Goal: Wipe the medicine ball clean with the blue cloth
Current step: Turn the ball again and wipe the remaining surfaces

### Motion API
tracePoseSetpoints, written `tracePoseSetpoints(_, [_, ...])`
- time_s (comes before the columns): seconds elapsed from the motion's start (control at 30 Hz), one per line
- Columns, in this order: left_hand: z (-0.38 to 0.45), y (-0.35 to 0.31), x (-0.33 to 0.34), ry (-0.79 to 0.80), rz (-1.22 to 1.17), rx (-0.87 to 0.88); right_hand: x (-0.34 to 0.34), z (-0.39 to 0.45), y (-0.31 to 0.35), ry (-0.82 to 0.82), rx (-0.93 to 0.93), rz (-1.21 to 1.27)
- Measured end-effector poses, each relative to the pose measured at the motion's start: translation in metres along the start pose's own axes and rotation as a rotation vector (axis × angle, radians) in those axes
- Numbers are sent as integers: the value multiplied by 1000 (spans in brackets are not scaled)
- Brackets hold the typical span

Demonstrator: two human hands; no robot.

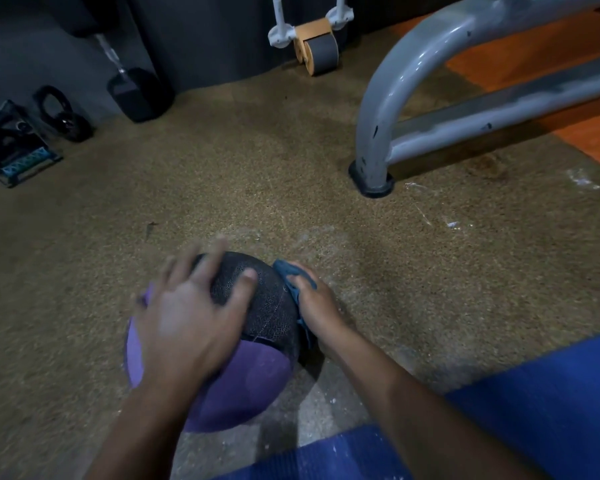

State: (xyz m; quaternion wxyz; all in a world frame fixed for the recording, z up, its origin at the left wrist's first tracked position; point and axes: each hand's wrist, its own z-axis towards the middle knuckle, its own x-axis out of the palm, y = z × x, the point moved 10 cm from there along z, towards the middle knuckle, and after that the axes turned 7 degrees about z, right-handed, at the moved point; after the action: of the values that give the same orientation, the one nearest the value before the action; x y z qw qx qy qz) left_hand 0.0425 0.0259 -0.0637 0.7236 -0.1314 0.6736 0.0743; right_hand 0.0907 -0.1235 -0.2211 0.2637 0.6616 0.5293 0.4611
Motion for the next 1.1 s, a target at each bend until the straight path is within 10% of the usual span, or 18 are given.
tracePoseSetpoints(0.3, [29,16,3,64,-20,-147,-4,-24,-37,-152,-27,119])
tracePoseSetpoints(0.57, [26,47,-1,22,-138,-271,47,-96,32,-159,-610,-468])
tracePoseSetpoints(0.83, [18,70,-2,-63,-242,-369,19,-18,-20,-114,-232,-55])
tracePoseSetpoints(1.1, [18,59,1,-54,-196,-349,68,-119,42,-147,-756,-606])
